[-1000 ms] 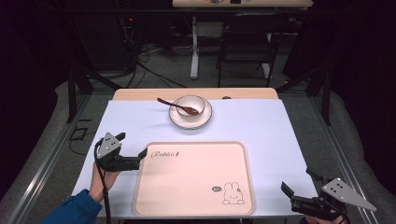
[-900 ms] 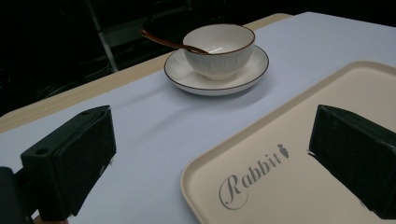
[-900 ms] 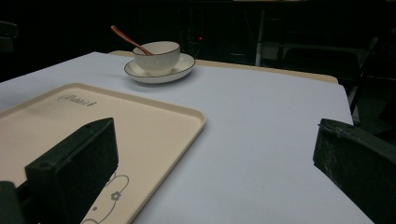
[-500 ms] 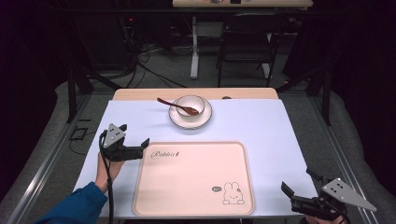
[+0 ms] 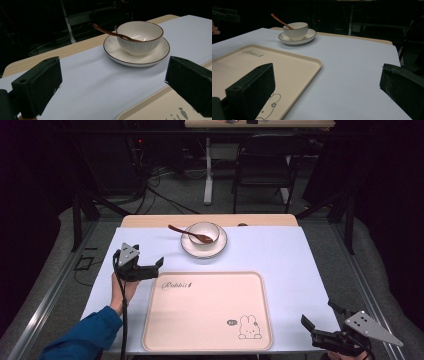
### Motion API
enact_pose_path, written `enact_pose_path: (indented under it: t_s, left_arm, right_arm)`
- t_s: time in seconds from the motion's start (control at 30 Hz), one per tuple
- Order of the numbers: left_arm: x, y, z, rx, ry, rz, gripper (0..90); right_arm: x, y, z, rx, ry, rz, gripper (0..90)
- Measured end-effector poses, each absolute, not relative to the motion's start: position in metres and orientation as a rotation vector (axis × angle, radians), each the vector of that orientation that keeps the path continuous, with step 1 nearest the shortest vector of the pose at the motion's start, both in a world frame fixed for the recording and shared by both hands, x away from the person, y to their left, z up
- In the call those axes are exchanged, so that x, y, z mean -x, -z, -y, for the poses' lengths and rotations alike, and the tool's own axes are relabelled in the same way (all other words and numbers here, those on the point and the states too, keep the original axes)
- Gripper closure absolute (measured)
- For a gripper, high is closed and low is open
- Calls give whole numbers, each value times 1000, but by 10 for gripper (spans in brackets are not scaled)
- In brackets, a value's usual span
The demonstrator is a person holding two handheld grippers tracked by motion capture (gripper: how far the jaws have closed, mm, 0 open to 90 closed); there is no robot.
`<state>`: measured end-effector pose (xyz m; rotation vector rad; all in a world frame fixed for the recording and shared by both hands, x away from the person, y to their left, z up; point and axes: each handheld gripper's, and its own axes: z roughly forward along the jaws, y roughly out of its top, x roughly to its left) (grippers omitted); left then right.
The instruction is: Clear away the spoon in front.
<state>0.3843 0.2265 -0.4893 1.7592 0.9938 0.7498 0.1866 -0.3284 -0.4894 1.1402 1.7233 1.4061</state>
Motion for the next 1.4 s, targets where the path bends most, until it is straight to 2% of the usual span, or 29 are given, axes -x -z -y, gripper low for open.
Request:
enact_pose_path:
  t_s: [0.3, 0.63, 1.4]
  left_arm:
    - [-408, 490, -226, -1690, -742, -1081, 4]
    - [-426, 492, -218, -1701, -728, -1097, 1]
    - [-471, 497, -194, -1694, -562, -1172, 14]
  right_arm:
    - [-187, 489, 328, -1138, -1401, -1723, 0]
    - [-187, 489, 328, -1143, -1402, -1723, 0]
    - [-186, 489, 328, -1150, -1401, -1723, 0]
